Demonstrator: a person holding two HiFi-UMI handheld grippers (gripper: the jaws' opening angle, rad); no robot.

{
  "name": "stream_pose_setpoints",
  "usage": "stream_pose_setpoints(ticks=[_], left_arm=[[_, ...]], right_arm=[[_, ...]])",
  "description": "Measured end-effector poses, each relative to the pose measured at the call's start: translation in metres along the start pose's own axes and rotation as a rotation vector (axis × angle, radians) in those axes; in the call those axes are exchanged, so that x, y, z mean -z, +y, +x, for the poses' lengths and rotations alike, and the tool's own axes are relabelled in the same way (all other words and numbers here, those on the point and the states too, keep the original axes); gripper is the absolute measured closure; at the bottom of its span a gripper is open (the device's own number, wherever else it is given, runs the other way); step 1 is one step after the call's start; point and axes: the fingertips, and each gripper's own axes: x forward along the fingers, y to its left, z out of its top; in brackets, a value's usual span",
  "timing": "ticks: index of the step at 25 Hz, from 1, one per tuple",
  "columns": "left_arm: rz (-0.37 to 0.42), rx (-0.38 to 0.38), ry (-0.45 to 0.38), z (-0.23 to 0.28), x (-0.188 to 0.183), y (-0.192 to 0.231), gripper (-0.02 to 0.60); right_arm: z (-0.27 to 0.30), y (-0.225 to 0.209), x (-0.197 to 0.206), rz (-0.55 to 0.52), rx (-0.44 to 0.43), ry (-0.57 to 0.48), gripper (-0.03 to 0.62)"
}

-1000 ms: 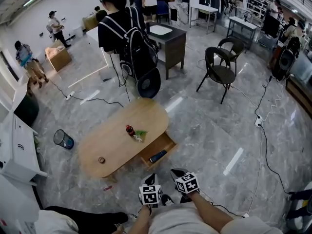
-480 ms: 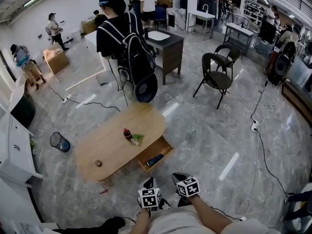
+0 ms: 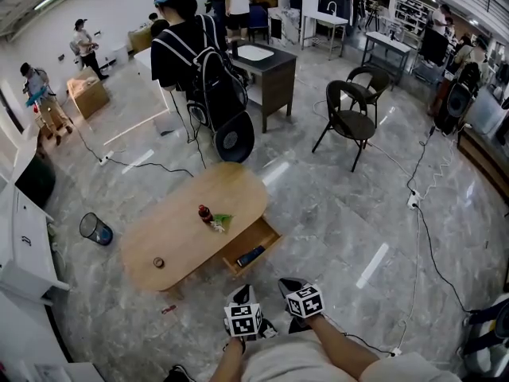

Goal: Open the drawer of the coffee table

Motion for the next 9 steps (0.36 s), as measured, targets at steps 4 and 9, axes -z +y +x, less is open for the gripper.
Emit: stream_pose_setpoints(ticks=[4,9], left_arm=[[-0.023,-0.006,-0.008,-0.0017,0.0016,0.0036,0.569],[-0.053,0.010,-0.027,-0.0018,-0.0054,-0.0037,0.569]], right_arm=[[0.0011,0.0016,-0.0005,-0.001,-0.011,-0.007,0.579],[-0.0043,-0.0035,0.0018,-0.003,-0.004,0.009,0.579]])
